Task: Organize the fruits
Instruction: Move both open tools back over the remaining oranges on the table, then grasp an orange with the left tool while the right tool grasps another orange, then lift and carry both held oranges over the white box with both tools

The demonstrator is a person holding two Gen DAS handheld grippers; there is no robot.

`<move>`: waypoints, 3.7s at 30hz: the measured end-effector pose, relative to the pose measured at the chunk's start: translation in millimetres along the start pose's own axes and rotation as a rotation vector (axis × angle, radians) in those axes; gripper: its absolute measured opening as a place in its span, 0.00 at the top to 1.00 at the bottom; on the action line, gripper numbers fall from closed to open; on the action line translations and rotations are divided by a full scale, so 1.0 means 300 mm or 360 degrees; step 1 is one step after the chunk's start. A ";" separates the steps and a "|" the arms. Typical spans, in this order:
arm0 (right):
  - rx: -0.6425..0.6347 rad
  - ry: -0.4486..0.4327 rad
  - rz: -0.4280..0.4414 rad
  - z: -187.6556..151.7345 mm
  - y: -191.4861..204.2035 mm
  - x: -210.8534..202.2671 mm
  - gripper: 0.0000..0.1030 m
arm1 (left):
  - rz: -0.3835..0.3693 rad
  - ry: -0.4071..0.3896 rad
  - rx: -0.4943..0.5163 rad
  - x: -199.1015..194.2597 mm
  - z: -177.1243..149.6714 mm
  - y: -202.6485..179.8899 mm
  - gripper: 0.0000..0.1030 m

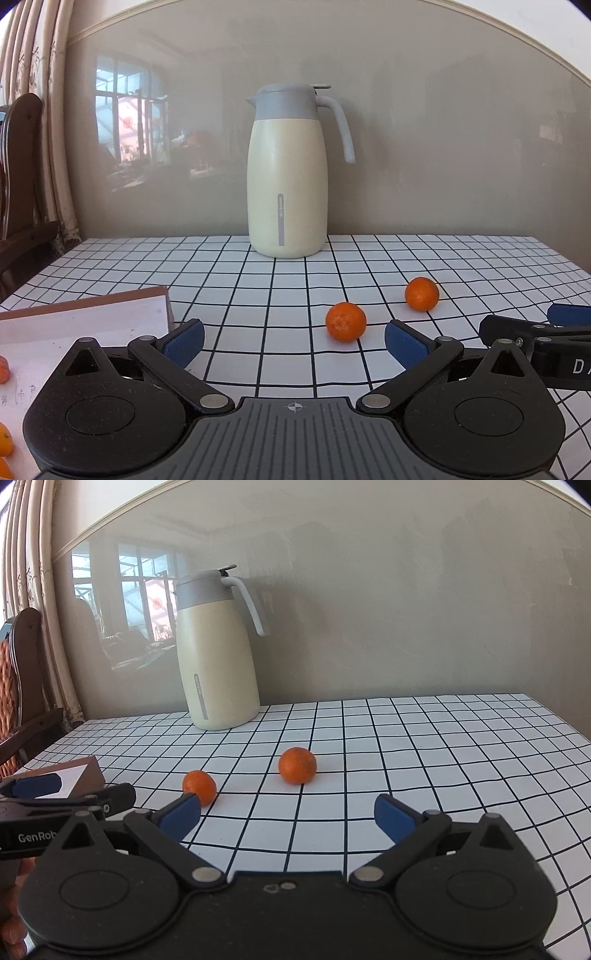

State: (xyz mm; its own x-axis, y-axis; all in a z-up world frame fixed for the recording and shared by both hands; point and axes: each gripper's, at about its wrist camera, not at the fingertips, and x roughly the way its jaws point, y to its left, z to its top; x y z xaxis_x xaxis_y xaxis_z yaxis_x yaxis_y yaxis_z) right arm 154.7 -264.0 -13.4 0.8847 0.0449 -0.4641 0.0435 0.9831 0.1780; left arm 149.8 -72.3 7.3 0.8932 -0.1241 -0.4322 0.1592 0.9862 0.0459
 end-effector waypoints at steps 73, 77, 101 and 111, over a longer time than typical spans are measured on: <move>-0.0010 0.0314 0.0014 0.080 -0.042 0.469 0.69 | -0.0001 0.0247 -0.0123 0.348 0.016 -0.074 0.64; -0.0015 0.0316 0.0021 0.055 -0.046 0.413 0.69 | -0.0017 0.0248 -0.0121 0.332 0.011 -0.073 0.64; -0.0003 0.0301 0.0072 -0.056 0.038 0.088 0.69 | -0.0163 0.0237 -0.0049 0.066 -0.074 -0.036 0.64; -0.0017 0.0232 0.0108 -0.058 0.093 0.020 0.69 | -0.0158 0.0202 -0.0042 -0.027 -0.091 0.002 0.64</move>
State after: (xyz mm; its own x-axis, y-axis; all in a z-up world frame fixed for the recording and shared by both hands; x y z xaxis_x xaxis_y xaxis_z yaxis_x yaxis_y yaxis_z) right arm 153.2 -233.4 -26.3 0.8086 0.1358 -0.5725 -0.0196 0.9787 0.2045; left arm 131.1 -67.7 -13.8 0.8132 -0.2076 -0.5437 0.2311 0.9726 -0.0257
